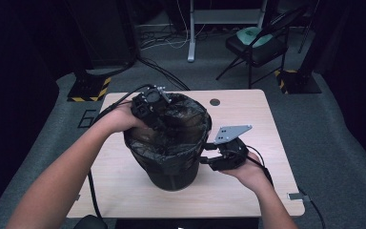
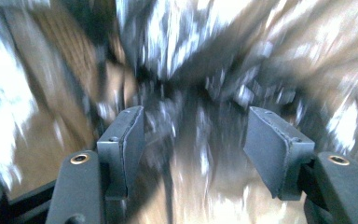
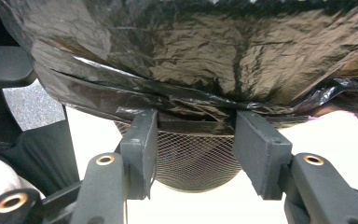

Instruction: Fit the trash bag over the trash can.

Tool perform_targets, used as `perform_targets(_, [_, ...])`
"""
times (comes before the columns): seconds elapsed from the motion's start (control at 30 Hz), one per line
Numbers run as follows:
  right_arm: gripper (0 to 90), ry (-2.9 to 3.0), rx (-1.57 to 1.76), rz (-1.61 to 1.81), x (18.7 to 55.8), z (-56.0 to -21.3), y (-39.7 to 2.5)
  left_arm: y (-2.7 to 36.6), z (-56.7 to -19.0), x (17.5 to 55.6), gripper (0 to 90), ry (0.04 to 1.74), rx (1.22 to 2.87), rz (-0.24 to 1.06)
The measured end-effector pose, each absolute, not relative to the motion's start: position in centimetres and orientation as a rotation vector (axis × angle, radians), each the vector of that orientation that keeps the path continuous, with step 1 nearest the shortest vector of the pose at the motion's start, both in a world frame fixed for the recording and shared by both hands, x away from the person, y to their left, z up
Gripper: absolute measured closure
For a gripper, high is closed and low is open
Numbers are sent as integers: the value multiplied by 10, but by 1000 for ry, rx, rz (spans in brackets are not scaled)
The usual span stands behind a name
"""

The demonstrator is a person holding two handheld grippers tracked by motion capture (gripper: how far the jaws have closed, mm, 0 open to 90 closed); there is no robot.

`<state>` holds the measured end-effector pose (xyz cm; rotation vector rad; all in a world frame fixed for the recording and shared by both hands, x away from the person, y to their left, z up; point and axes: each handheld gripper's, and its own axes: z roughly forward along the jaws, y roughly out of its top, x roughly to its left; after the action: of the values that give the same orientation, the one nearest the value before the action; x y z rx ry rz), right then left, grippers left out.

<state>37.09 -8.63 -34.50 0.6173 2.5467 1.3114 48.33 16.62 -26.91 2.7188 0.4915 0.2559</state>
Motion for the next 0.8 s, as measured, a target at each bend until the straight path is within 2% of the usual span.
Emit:
perform_targets(0.33, [489, 2546, 613, 1314, 371, -345, -87, 123, -296, 508, 370, 535, 2724, 198])
perform_targets(0.67, [487, 2549, 617, 1313, 371, -346, -87, 111, -320, 520, 355, 594, 2755, 66])
perform_targets(0.8, [487, 2550, 616, 1311, 371, -346, -87, 113, -316, 518, 355, 599, 2744, 80])
